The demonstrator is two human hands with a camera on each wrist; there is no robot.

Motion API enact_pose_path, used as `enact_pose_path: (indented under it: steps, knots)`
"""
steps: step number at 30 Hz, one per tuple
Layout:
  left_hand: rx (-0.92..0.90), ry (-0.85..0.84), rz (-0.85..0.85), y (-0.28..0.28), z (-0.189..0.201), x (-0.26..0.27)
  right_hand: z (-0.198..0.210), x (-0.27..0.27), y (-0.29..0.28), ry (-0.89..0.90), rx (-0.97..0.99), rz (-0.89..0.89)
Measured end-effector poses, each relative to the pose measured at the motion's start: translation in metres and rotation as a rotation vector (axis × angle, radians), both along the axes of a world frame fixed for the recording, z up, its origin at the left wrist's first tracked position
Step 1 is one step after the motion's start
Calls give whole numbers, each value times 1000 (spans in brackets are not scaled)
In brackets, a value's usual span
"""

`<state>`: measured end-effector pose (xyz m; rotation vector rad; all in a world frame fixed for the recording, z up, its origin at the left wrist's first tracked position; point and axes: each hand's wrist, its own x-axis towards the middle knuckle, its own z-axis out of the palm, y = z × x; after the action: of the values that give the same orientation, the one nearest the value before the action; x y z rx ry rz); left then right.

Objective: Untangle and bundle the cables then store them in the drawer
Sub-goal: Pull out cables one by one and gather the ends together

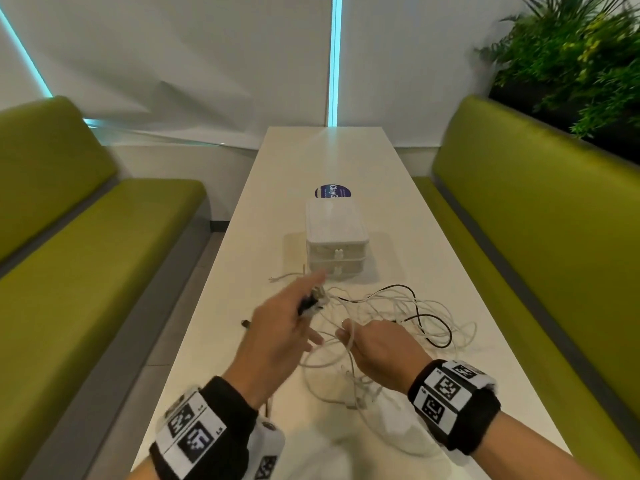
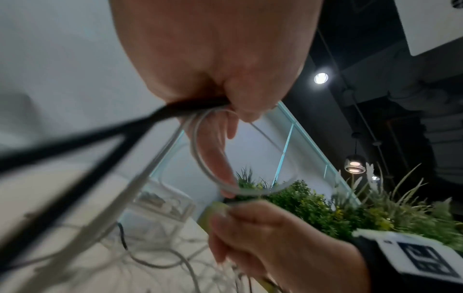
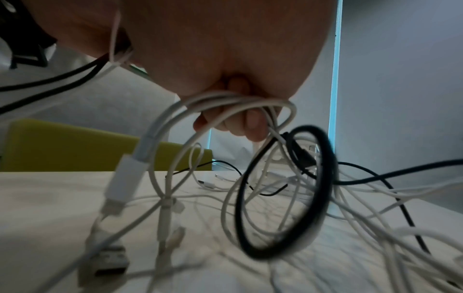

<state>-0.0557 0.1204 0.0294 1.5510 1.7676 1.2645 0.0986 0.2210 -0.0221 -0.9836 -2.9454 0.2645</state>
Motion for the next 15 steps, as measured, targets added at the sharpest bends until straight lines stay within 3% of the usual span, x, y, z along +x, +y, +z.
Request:
enact_pose_path:
  steps: [2,8,15]
  knots:
    - [-45,35,-92,5,-10,12,2,-2,-3,36,1,26]
    - [-147,388,-137,9,-30,18,-1,9,1,48,91,99]
    - [-63,430,50,6,-22,4,-2,8,-1,152,-20,114]
